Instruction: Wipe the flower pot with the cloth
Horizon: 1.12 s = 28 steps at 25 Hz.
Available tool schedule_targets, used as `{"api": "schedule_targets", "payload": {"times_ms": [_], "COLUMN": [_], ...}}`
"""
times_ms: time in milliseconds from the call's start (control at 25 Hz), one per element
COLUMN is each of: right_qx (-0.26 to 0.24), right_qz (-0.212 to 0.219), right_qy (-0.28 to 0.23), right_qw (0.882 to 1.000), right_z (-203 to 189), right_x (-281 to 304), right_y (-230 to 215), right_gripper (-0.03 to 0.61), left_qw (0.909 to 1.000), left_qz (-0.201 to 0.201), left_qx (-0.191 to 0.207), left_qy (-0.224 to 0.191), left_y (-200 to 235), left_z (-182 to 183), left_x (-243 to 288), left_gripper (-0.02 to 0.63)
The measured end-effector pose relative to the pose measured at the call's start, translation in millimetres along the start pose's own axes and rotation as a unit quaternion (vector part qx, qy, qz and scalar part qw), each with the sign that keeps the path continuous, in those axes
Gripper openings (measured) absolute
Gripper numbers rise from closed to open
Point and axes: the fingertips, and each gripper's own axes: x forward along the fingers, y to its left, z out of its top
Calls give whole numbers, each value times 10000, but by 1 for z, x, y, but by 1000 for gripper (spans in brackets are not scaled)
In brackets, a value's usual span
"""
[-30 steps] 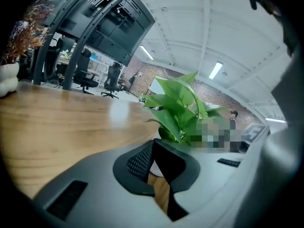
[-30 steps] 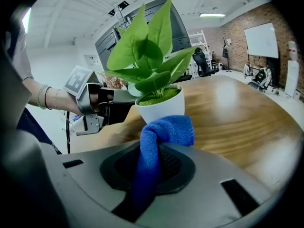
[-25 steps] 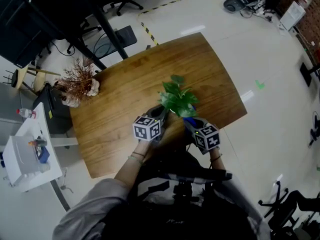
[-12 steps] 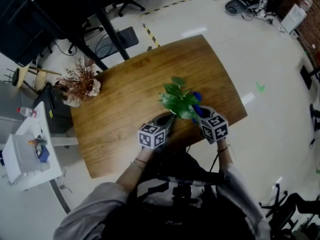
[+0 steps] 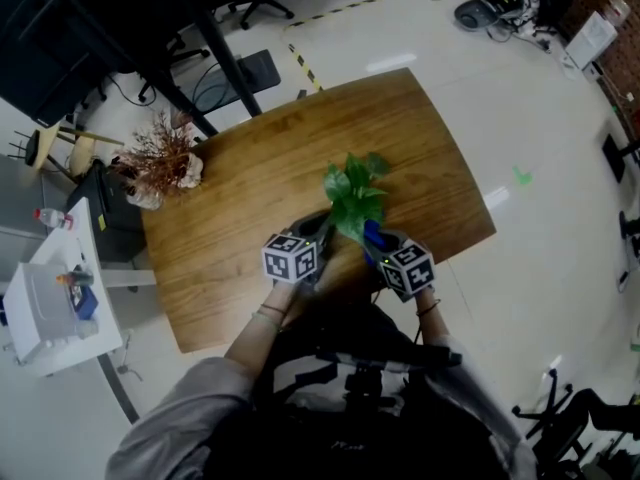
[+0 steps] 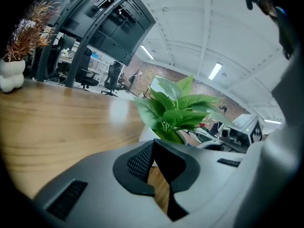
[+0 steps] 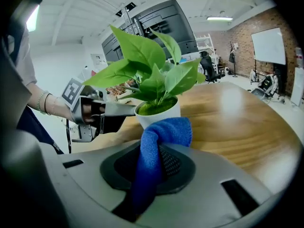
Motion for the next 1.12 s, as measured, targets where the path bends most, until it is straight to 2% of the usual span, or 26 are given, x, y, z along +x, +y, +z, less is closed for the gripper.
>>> {"api": "schedule_targets", "payload": {"times_ms": [320,560,840,1000,1120], "right_qx": [100,162,-178,-411,-430], "right_qz": [131,-80,-410,-341,-242], "right_qy": [214,76,-113,-106,-83], "right_qw": [9996,9998,9989,9985,9987], "right_z": [-10,-5,26,38,37], "right_x": [22,-2,-22,-18,-13], "right_y": [13,-1,-35,-38,-33], "right_gripper": [60,60,60,60,60], "left_qw": [9998,9998,9996,9991,9993], "left_qz": [165,191,-124,-280,-238], "left_qx": [-78,-53,-175,-143,-214], "left_qy": [-119,-46,199,297,201], "left_y": [22,20,-14,-25,-21], "left_z": [13,7,-22,-30,-22], "left_x": [9,0,-3,5,7], "left_gripper": [5,6,5,6,5]}}
